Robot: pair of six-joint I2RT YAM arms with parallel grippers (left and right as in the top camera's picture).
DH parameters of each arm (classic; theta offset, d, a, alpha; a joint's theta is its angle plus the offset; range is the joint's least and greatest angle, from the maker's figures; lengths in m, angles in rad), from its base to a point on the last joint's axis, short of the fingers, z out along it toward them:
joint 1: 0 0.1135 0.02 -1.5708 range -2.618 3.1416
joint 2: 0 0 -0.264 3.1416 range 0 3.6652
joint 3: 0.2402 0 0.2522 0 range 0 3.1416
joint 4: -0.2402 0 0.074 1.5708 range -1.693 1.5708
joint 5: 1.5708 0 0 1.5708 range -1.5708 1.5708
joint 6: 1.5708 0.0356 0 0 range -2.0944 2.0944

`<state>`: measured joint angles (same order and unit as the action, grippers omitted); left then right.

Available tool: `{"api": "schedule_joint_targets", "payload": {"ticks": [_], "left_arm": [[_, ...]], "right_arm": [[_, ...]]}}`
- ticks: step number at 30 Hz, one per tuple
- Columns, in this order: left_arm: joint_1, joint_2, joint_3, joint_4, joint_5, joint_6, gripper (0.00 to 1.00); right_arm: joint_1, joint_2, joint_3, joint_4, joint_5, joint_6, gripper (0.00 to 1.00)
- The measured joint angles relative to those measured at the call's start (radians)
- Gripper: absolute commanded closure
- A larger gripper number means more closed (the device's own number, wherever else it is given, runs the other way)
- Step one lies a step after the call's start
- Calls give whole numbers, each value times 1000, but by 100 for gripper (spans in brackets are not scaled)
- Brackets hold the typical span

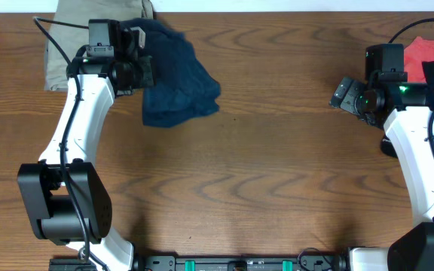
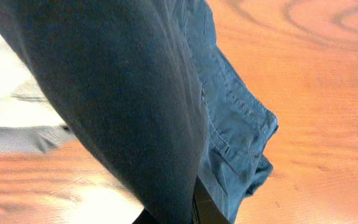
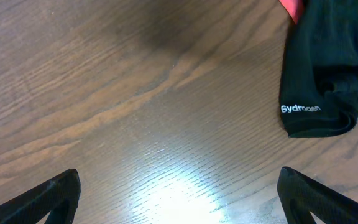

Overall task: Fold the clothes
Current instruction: 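Carry the folded trousers up onto the khaki trousers stack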

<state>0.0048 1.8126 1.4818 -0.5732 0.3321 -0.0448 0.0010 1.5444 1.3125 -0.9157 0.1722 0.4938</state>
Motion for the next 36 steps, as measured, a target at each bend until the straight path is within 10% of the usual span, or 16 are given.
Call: {"api": "schedule_joint_targets", "payload": {"ticks": [36], "left_arm": [[75, 66, 187, 223, -62, 204, 94]], "right_arm": [[0, 0, 0, 0, 0, 0, 1]]}}
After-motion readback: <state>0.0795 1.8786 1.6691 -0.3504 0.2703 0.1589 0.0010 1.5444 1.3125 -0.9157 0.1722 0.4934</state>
